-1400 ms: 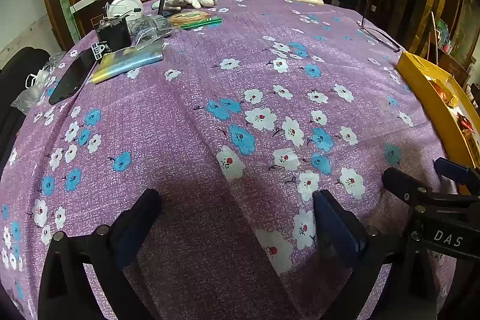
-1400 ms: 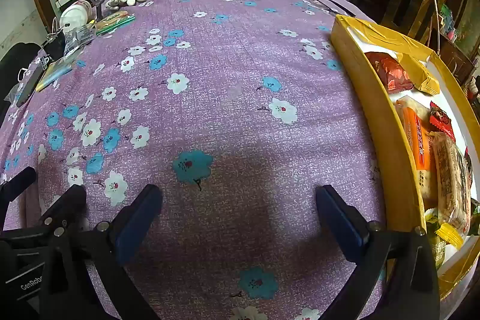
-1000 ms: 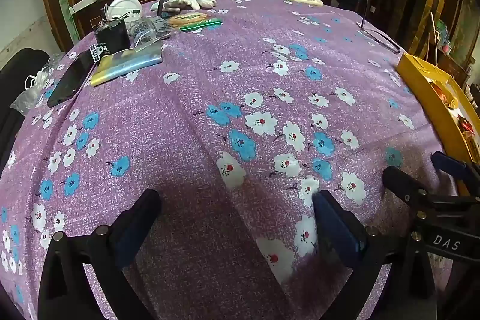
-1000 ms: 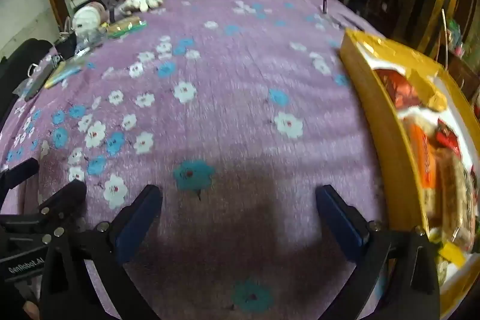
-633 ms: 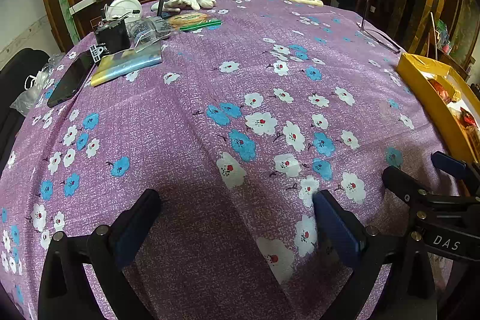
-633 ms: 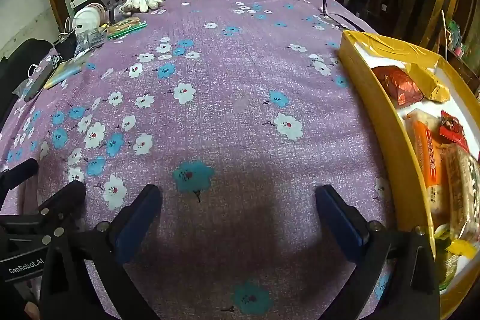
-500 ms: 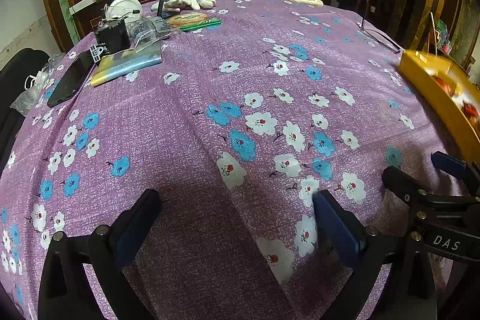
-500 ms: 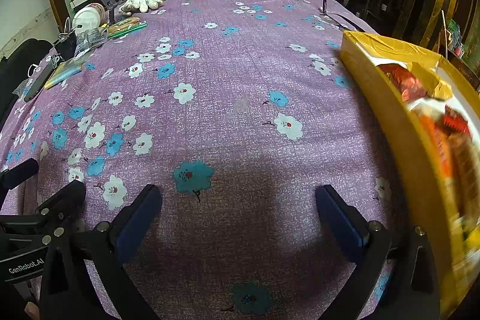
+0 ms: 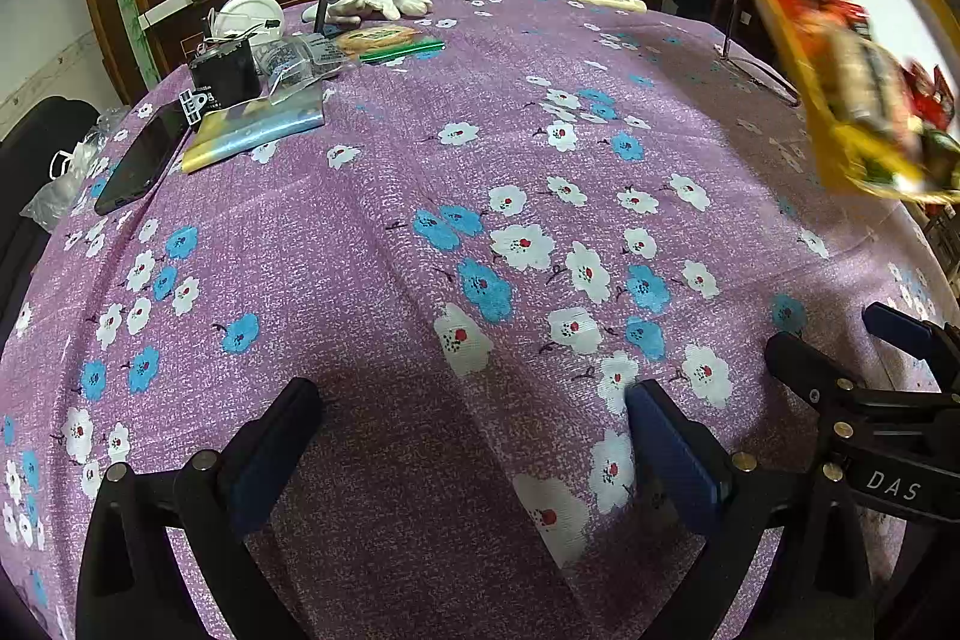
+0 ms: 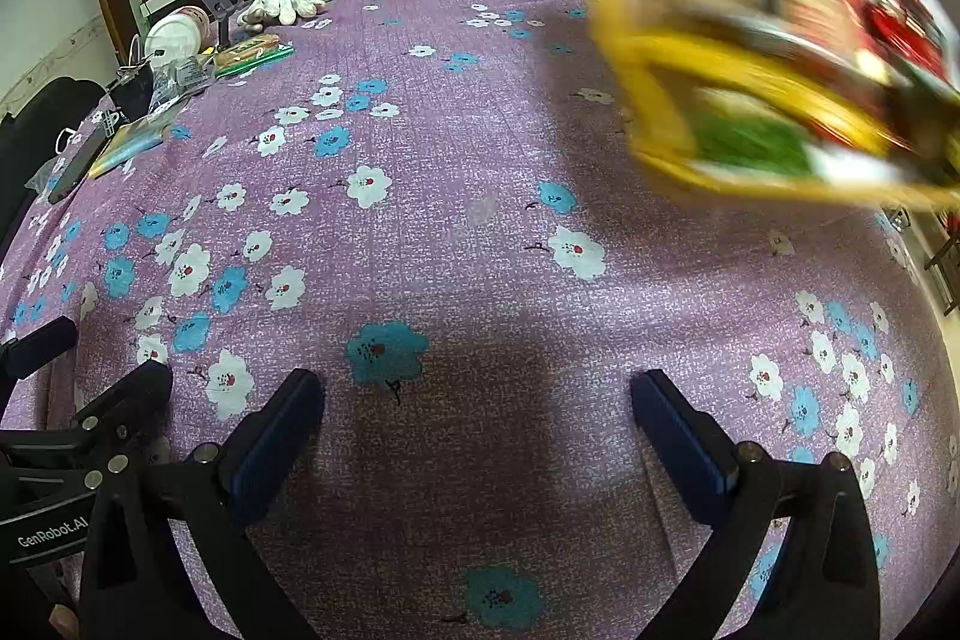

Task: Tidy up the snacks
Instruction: 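Tip the yellow tray over to dump the snacks onto the tablecloth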

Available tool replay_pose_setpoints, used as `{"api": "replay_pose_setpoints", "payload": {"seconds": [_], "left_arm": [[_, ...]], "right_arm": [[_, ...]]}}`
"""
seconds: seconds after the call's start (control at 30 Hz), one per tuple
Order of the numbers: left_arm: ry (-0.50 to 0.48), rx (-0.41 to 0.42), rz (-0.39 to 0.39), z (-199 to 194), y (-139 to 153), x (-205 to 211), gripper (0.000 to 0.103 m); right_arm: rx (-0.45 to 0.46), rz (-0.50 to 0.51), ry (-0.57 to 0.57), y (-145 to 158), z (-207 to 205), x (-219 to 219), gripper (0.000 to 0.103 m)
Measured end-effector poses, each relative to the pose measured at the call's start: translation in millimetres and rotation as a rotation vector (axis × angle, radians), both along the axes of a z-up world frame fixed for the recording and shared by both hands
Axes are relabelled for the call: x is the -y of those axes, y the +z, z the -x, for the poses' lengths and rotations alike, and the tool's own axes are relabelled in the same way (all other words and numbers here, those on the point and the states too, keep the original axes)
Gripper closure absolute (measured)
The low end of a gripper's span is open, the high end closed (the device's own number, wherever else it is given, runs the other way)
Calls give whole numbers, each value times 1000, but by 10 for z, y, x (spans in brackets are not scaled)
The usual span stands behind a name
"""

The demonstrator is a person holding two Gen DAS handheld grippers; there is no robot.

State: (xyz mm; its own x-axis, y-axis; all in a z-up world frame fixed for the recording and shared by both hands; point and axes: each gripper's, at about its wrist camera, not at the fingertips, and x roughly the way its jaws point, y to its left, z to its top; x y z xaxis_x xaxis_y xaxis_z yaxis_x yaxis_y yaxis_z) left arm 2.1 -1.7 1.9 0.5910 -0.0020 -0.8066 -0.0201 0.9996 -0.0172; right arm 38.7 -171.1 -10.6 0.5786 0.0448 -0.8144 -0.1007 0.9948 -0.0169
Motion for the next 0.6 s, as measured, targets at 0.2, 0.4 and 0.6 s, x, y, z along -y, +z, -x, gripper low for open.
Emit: {"api": "replay_pose_setpoints", "payload": {"seconds": [0.2,0.4,0.6], "left_arm": [[0,0,0,1,4,5,0],[0,0,0,0,-1,1,0],[1,0,-1,-37,2,-23,0]], "right_arm": [[0,0,0,1,0,3,1],[0,0,0,20,5,23,0],[0,0,1,20,20,48,0]]}}
